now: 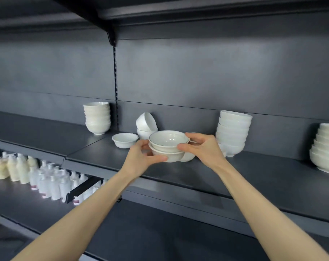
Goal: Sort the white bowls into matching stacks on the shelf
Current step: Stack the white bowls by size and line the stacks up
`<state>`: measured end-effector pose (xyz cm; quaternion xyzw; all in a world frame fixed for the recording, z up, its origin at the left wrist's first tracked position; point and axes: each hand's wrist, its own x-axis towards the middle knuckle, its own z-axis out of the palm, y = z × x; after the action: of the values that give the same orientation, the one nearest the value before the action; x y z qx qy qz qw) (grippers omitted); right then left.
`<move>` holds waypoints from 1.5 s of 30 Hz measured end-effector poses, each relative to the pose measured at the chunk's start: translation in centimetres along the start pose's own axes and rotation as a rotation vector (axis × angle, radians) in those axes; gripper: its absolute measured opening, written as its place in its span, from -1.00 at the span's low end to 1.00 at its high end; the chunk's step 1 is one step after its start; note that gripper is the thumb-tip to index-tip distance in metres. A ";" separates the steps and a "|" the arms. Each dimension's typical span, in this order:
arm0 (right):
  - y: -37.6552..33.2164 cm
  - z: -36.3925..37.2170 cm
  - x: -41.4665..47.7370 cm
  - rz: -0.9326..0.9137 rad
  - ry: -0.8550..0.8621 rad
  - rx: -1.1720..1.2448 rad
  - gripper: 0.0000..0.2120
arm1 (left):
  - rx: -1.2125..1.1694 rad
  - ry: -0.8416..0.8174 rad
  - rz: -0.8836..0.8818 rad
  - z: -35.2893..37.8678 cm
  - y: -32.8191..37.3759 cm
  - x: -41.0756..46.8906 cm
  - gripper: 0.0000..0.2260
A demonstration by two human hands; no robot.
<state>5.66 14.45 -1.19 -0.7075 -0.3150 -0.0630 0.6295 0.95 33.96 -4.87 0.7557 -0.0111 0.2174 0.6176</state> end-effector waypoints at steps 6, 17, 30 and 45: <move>0.8 8.9 3.2 -0.008 0.019 0.026 -0.67 | 0.014 -0.001 0.004 -8.8 -2.9 2.5 -0.44; 3.3 15.5 11.5 0.018 0.024 -0.045 -0.71 | -0.018 -0.005 -0.013 -15.4 -7.2 11.0 -0.39; 9.1 18.7 19.1 0.065 0.073 -0.045 -0.67 | 0.034 -0.047 -0.020 -18.0 -12.6 20.1 -0.38; 11.3 21.4 18.8 0.161 0.231 -0.029 -0.67 | -0.002 -0.271 -0.006 -19.1 -16.0 23.4 -0.38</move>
<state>19.97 41.12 -5.90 -0.7274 -0.1819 -0.0980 0.6543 20.69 61.60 -8.98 0.7776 -0.0923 0.1113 0.6119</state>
